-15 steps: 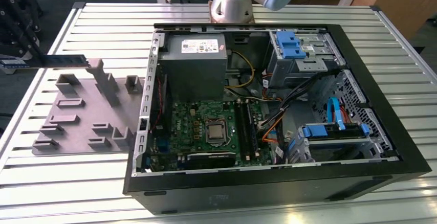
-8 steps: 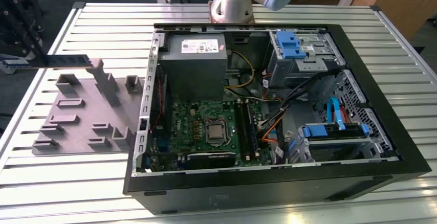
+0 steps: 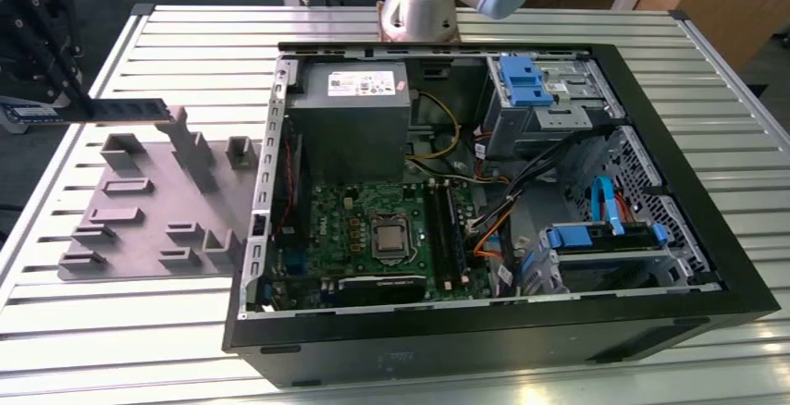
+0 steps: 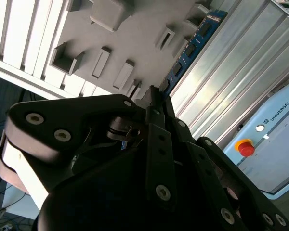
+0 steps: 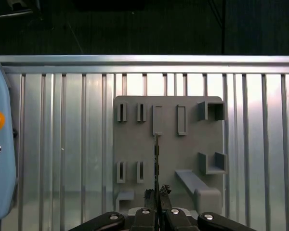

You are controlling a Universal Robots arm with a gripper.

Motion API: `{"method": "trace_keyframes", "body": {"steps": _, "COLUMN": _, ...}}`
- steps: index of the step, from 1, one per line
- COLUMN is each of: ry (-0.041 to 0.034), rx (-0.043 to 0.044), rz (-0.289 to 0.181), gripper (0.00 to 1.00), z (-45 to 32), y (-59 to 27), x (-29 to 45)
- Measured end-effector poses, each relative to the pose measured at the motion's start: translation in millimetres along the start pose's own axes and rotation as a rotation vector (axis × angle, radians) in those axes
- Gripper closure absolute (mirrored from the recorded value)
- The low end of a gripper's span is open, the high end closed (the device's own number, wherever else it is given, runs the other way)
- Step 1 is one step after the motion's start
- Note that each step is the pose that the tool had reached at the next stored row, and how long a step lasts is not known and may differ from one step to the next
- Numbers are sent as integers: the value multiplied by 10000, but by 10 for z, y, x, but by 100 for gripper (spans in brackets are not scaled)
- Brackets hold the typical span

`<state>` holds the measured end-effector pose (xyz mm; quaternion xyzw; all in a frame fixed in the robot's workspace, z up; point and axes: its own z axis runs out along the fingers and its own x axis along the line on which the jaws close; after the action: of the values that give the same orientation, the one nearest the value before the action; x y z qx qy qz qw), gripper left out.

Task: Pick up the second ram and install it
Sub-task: 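Pick up the second ram and move it above second insertion slot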

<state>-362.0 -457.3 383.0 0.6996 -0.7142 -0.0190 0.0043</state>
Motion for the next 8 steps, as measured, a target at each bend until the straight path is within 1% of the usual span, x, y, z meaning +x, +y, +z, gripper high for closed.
{"method": "trace_keyframes", "body": {"steps": 8, "ry": 0, "rx": 0, "rz": 0, "gripper": 86, "z": -2, "y": -45, "x": -1}}
